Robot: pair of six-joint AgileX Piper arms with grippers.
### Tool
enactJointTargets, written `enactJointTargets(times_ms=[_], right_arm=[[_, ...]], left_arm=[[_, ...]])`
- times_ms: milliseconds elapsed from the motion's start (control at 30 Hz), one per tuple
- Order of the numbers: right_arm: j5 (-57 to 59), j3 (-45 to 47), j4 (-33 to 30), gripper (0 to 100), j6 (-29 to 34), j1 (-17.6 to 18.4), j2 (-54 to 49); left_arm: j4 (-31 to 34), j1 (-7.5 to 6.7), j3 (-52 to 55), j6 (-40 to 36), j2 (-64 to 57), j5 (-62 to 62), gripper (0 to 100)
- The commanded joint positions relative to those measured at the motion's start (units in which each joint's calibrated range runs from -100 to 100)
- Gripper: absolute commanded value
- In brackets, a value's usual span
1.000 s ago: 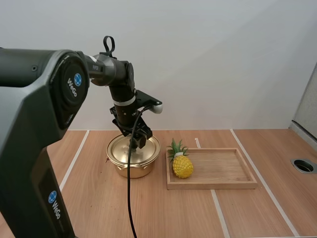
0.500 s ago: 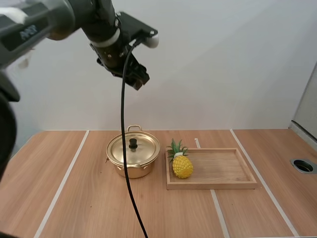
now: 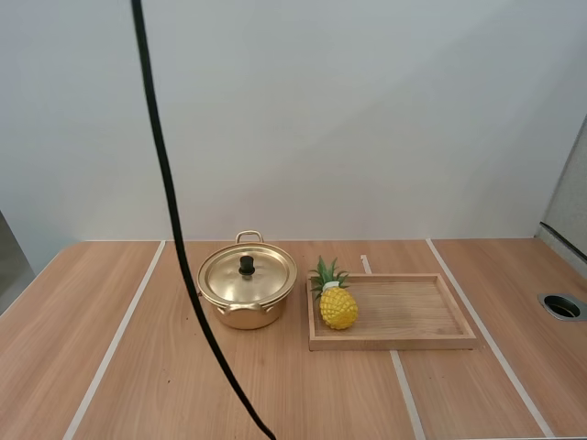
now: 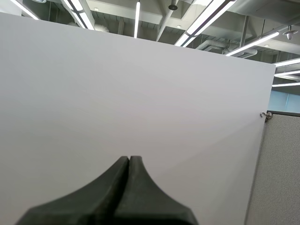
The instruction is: Open the pot, put the grape inside, and close it
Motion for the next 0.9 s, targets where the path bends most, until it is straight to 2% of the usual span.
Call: enactJointTargets(times_ms=[0, 100, 133, 167, 300, 567, 800, 833, 867], right_arm=[[-1.75, -0.56, 0.91, 0, 0.12, -0.20, -0.65], [-1.54, -0.56, 1.26, 0, 0.12, -0.20, -0.65], [-1.35, -0.56, 1.38, 0, 0.12, -0.20, -0.75], [-1.10, -0.56, 1.54, 0, 0.12, -0.20, -0.75], [-0.10, -0.56, 2.58, 0, 0.12, -0.20, -2.48], [0.09, -0.03, 4.67, 0, 0.12, -0.32, -11.12], [-3.26, 5.73, 4.83, 0, 0.12, -1.51, -19.68], [-4.38, 8.49, 5.01, 0, 0.62, -1.82, -22.13], [-5.56, 13.62, 4.82, 0, 3.98, -2.38, -26.43]], left_arm=[[0.54, -0.05, -1.42, -1.52, -3.49, -0.88, 93], [0.54, -0.05, -1.56, -1.80, -7.06, -0.88, 42], [0.54, -0.05, -1.56, -1.80, -8.33, -0.88, 18], [0.54, -0.05, -1.56, -1.80, -9.58, -0.88, 0], [0.54, -0.05, -1.56, -2.17, -14.48, -1.27, 0], [0.54, -0.05, 1.77, -8.37, -26.87, -4.48, 0], [1.02, 0.02, 14.52, -12.01, -39.19, -15.24, 0], [1.58, 0.21, 18.78, -12.73, -42.23, -17.45, 0], [2.36, 0.40, 22.59, -14.22, -44.82, -19.66, 0]])
